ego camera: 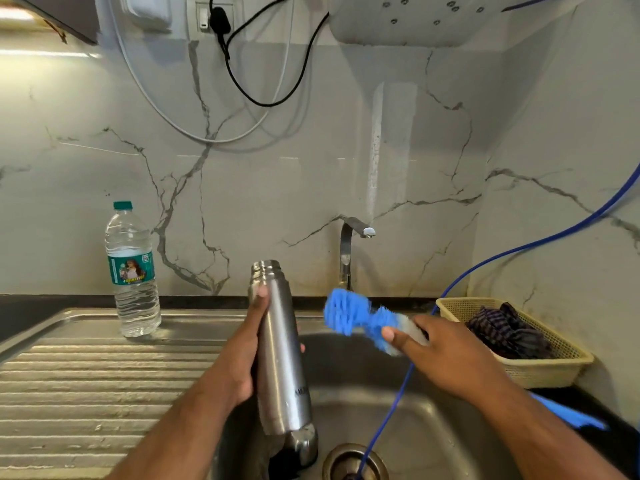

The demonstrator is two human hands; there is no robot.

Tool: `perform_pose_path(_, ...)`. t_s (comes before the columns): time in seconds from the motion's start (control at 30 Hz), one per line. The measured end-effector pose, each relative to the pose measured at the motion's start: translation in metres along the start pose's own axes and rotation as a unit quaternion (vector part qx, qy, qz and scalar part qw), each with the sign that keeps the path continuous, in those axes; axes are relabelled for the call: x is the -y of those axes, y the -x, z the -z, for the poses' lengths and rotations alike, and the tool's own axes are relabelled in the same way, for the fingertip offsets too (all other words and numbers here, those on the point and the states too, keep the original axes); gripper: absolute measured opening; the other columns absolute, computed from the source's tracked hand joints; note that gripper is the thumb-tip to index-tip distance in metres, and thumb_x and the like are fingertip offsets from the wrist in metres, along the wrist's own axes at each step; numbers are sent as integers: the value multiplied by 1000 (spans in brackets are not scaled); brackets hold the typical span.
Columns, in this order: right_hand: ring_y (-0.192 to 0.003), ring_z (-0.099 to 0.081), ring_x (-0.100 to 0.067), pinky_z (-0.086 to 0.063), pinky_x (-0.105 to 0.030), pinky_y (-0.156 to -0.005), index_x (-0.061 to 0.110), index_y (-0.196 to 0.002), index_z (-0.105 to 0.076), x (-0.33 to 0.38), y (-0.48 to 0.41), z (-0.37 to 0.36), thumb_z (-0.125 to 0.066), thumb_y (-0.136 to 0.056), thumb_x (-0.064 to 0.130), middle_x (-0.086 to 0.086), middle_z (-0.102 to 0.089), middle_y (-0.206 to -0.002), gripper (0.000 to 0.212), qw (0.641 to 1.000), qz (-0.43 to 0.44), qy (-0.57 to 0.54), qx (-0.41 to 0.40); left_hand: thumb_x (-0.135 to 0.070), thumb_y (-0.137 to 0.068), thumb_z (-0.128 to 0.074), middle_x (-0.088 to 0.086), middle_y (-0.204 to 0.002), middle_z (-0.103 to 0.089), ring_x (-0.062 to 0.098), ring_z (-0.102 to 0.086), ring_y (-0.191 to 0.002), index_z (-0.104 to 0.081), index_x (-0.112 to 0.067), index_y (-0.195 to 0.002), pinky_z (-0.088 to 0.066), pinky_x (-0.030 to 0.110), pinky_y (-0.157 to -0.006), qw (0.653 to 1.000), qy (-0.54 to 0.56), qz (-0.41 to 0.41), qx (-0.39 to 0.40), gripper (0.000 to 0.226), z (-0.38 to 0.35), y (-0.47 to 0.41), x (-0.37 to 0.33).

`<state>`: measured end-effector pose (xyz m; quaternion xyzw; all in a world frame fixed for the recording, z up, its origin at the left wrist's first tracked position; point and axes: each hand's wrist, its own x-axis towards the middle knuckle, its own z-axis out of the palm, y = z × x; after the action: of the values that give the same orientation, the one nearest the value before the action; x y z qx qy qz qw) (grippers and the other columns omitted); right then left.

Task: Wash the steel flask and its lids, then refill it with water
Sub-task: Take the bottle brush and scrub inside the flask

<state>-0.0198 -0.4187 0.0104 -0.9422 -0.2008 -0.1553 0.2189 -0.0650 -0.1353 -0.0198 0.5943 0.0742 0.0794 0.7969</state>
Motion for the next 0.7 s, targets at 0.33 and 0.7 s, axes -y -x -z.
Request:
perform_pose_path(0.33, -62, -53, -5, -34, -27, -53, 38, -78, -47, 17, 9, -8, -36, -83, 86, 8, -56, -67, 50, 990, 94, -78, -69, -53, -72, -86, -17, -106, -73, -3, -69, -95, -56, -43, -123, -54, 22, -85, 926, -355, -109, 75, 60, -52, 15, 28)
perform_pose_path(0.7, -61, -54, -4, -38, -28, -57, 35, -79, -56, -7, -1, -7, -47, -84, 82, 14, -60, -66, 48, 986, 65, -144, -44, -56, -61, -86, 2, -104, -78, 23, -75, -97, -66, -31, -120, -59, 44, -91, 975, -189, -117, 18, 68, -37, 8, 22)
